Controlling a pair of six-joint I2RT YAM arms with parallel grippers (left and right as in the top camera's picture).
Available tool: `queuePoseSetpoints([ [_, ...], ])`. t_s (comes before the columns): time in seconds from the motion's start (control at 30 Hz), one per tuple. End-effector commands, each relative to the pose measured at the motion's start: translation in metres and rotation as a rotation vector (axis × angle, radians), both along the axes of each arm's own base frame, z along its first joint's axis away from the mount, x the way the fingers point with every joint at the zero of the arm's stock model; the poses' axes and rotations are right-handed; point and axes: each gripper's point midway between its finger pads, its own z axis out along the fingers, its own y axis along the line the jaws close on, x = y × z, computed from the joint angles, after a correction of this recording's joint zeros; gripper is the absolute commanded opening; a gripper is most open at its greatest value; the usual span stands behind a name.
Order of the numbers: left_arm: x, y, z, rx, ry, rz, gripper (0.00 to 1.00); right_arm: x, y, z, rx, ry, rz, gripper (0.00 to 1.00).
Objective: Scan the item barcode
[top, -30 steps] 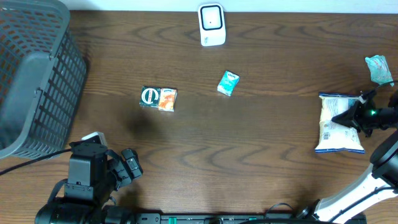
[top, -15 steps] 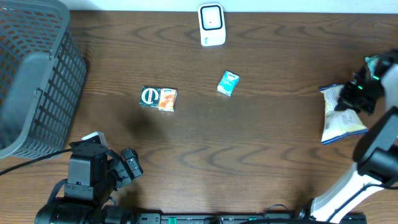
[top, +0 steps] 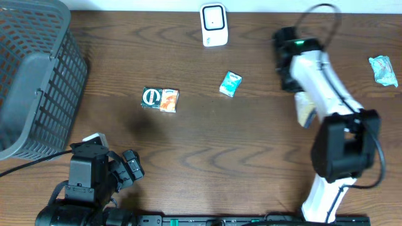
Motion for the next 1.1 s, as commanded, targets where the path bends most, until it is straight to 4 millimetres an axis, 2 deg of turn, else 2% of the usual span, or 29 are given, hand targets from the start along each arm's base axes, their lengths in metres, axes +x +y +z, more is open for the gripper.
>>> queuePoseSetpoints([
  [0.0, -0.001, 0.002, -0.001, 0.009, -0.001, 0.006, 0.98, 0.006, 0.023, -0.004, -0.097, -0.027, 0.045, 0.11],
  [0.07, -0.001, 0.002, -0.001, 0.009, -0.001, 0.006, 0.98, 0.005, 0.04, -0.011, -0.099, -0.016, 0.088, 0.33],
  [0.2, -0.001, 0.002, -0.001, 0.009, -0.001, 0.006, 0.98, 0.0, 0.074, -0.025, -0.063, 0.013, 0.158, 0.59],
  [0.23, -0.001, 0.002, -0.001, 0.009, -0.001, 0.006, 0.98, -0.002, 0.083, -0.028, -0.037, 0.019, 0.17, 0.62],
  [0.5, -0.001, 0.002, -0.001, 0.009, -0.001, 0.006, 0.98, -0.021, 0.17, -0.059, 0.372, 0.121, 0.265, 0.59],
  [0.6, -0.001, 0.002, -0.001, 0.009, -0.001, 0.006, 0.98, -0.026, 0.191, -0.063, 0.499, 0.163, 0.308, 0.59],
  [0.67, -0.001, 0.002, -0.001, 0.009, -0.001, 0.006, 0.98, -0.025, 0.193, -0.059, 0.533, 0.166, 0.3, 0.52],
  [0.73, -0.001, 0.002, -0.001, 0.009, -0.001, 0.006, 0.98, -0.022, 0.189, -0.052, 0.536, 0.161, 0.287, 0.49],
  [0.9, -0.001, 0.002, -0.001, 0.009, 0.0, 0.006, 0.98, -0.003, 0.167, -0.022, 0.547, 0.121, 0.231, 0.48],
  [0.97, -0.001, 0.002, -0.001, 0.009, -0.001, 0.006, 0.98, 0.005, 0.163, -0.018, 0.575, 0.096, 0.212, 0.44],
  [1.03, -0.001, 0.002, -0.001, 0.009, -0.001, 0.006, 0.98, 0.012, 0.166, -0.017, 0.635, 0.075, 0.205, 0.35],
  [1.07, -0.001, 0.002, -0.001, 0.009, -0.001, 0.006, 0.98, 0.017, 0.17, -0.018, 0.68, 0.062, 0.205, 0.24],
])
